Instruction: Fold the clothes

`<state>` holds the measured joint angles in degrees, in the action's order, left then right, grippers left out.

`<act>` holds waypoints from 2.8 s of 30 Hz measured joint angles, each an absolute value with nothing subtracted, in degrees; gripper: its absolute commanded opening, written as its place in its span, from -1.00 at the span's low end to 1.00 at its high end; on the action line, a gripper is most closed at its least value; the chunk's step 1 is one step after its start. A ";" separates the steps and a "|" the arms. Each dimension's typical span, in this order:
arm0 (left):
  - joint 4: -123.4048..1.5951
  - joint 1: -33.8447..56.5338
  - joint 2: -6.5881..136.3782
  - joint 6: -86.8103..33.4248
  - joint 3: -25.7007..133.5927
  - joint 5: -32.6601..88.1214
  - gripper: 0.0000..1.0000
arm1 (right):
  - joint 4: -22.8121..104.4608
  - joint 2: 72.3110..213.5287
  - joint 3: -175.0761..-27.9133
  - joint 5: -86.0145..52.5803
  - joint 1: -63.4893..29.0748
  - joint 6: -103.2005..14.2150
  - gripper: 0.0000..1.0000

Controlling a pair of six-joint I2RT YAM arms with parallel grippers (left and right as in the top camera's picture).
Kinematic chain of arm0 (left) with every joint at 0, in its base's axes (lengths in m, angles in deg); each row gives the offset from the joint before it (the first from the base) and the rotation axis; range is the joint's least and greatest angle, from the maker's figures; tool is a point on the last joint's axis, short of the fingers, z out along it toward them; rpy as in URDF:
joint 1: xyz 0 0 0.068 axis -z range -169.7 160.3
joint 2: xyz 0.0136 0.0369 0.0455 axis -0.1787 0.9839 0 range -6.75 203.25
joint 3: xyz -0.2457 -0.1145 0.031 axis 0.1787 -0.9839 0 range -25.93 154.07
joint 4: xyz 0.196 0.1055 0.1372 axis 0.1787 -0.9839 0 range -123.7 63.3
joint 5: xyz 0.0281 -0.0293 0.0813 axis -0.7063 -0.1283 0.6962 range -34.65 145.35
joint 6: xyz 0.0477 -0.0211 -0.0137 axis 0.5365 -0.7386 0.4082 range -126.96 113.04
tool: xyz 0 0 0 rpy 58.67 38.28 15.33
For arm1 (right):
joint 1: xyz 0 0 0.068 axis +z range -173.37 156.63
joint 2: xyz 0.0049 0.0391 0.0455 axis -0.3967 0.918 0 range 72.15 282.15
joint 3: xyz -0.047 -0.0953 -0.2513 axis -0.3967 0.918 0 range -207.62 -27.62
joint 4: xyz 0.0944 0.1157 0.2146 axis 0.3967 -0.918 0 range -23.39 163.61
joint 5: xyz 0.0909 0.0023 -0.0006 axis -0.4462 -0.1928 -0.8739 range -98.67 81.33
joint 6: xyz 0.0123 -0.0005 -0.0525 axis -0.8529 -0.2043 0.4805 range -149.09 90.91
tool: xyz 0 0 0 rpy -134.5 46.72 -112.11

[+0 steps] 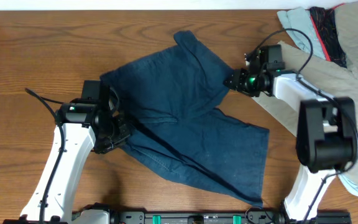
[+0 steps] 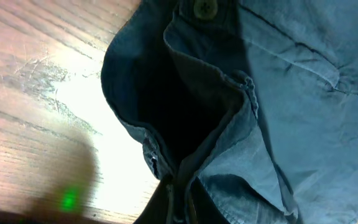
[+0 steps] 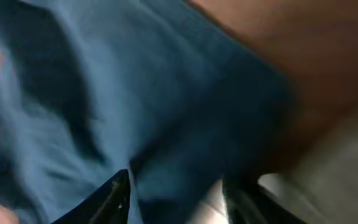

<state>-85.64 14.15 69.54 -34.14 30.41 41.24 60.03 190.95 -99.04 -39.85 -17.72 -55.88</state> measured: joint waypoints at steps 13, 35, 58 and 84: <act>-84.00 14.15 69.54 -34.57 30.38 41.81 -0.88 | 67.70 194.99 -100.30 -41.56 -19.49 -61.83 -0.98; -72.94 14.15 69.71 -37.20 30.34 41.81 -0.88 | 17.97 178.99 -102.84 -23.42 -29.02 -52.43 0.15; -67.63 14.15 77.52 -37.41 30.34 42.05 -0.88 | 11.85 173.14 -90.91 -16.95 -16.67 -43.53 0.15; -67.89 14.15 77.52 -42.64 30.34 41.61 -0.88 | 37.51 173.14 -89.09 -9.80 -18.97 -40.19 -0.98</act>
